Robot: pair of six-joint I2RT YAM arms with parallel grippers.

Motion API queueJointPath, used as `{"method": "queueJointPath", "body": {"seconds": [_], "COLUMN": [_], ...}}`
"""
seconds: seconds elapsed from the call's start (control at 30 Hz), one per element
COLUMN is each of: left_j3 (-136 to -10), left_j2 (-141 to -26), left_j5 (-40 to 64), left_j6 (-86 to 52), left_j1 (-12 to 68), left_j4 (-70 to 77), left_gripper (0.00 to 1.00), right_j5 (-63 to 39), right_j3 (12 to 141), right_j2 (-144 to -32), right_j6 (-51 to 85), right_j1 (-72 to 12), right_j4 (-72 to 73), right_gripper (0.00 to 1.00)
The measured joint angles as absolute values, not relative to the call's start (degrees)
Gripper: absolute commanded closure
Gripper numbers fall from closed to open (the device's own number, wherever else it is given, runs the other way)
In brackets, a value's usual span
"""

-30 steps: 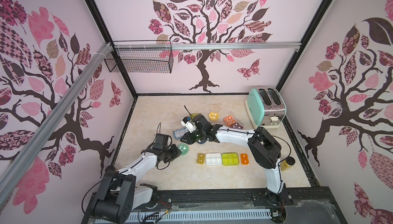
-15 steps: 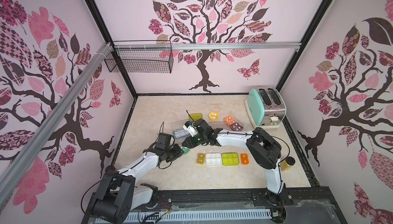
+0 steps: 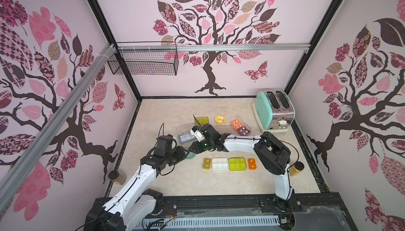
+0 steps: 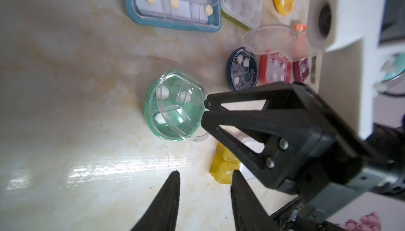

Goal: Close pillboxes
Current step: Close the lid on the pillbox.

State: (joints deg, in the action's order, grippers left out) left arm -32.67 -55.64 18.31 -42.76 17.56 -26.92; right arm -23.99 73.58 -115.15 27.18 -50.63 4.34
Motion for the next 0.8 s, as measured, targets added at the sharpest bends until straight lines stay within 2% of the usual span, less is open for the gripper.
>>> {"method": "queueJointPath", "body": {"seconds": [0.17, 0.4, 0.8], "left_j3": [-36.12, -36.84, -33.65], "left_j2": [-62.50, -71.70, -76.27], "left_j5": [18.17, 18.06, 18.09], "left_j6": [-41.28, -38.54, -37.21], "left_j1": [14.46, 13.67, 13.69], "left_j4": [-25.02, -22.33, -18.63], "left_gripper": [0.48, 0.47, 0.50], "right_j5": [-20.45, -18.92, -19.79], "right_j3": [73.47, 73.47, 73.43], "right_j2": [-112.18, -112.25, -115.09], "right_j6": [29.15, 31.09, 33.89], "right_j1": [-50.68, -50.68, -50.83], "right_j4": [2.24, 0.36, 0.23], "right_gripper": [0.45, 0.36, 0.45]}}
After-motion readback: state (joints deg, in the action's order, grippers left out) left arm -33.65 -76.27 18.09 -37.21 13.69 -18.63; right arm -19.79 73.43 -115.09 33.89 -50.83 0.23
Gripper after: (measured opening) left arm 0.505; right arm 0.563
